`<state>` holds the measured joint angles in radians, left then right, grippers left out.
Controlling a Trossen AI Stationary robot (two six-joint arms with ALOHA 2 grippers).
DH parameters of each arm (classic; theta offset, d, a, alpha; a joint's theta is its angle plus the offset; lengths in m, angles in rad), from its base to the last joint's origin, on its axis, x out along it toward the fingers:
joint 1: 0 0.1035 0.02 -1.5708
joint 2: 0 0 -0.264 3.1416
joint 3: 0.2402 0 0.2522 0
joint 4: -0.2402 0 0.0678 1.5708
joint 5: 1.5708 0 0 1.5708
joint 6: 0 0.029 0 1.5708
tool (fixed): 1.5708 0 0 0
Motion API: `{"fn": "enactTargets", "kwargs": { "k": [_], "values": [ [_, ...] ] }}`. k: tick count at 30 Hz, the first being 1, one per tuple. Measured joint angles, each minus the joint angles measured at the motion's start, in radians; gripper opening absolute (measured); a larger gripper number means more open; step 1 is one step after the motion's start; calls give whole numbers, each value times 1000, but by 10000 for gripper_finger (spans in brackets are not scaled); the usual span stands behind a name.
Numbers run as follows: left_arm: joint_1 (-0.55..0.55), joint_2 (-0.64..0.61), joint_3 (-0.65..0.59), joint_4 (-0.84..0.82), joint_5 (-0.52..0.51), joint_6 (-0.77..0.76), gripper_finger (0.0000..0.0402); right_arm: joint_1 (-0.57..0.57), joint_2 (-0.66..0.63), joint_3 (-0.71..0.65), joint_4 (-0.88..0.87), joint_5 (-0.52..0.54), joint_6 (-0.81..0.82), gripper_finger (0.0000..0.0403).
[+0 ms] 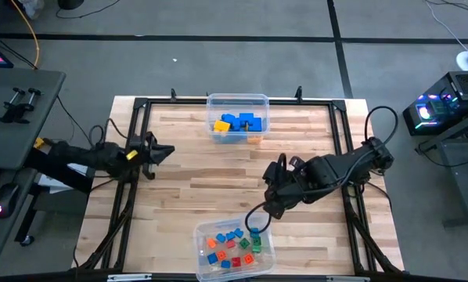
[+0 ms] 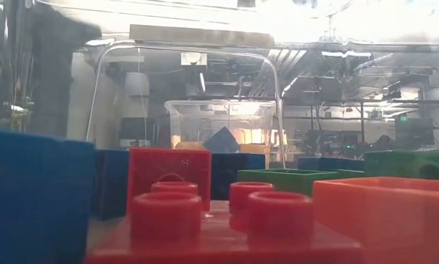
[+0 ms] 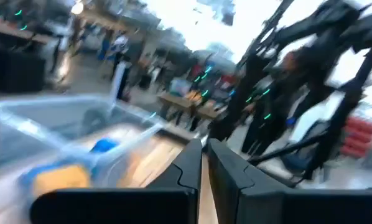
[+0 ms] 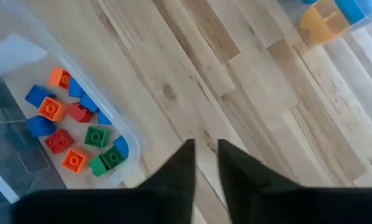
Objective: Sort blocks by size
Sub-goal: Return to Home position
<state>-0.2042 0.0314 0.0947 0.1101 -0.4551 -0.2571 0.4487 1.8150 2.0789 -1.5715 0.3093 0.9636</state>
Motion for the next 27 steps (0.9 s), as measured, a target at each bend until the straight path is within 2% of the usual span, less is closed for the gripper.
{"fn": "enactTargets", "kwargs": {
  "k": [3, 6, 8, 11, 14, 16, 19, 22, 24, 27],
  "values": [
    [70, -28, -1, -123, 75, -56, 9, -3, -10, 0, -1, -3, -12, 13],
    [117, -25, -1, -188, 191, -79, 3, 22, -24, -51, 18, -15, -16, 12],
    [137, -26, -1, -198, 217, -80, 3, 37, -56, -145, 75, -28, 18, 8],
    [154, -26, -1, -162, 224, -69, 1, 51, -148, -360, 295, -65, 51, 3],
    [154, -25, 0, -166, 219, -47, 6, 12, -263, -606, 656, -106, -19, 2],
    [154, -26, 0, -164, 218, -47, 7, -66, -337, -749, 892, -113, -120, 2],
    [154, -25, 0, -165, 218, -48, 7, -254, -433, -923, 1147, -152, -278, 1],
    [154, -26, 0, -166, 218, -53, 7, -442, -531, -1068, 1293, -278, -382, 1],
    [154, -26, 0, -166, 217, -53, 7, -524, -607, -1163, 1370, -337, -433, 1],
    [154, -25, 0, -167, 217, -53, 7, -579, -732, -1330, 1506, -338, -482, 1]
  ]
}}
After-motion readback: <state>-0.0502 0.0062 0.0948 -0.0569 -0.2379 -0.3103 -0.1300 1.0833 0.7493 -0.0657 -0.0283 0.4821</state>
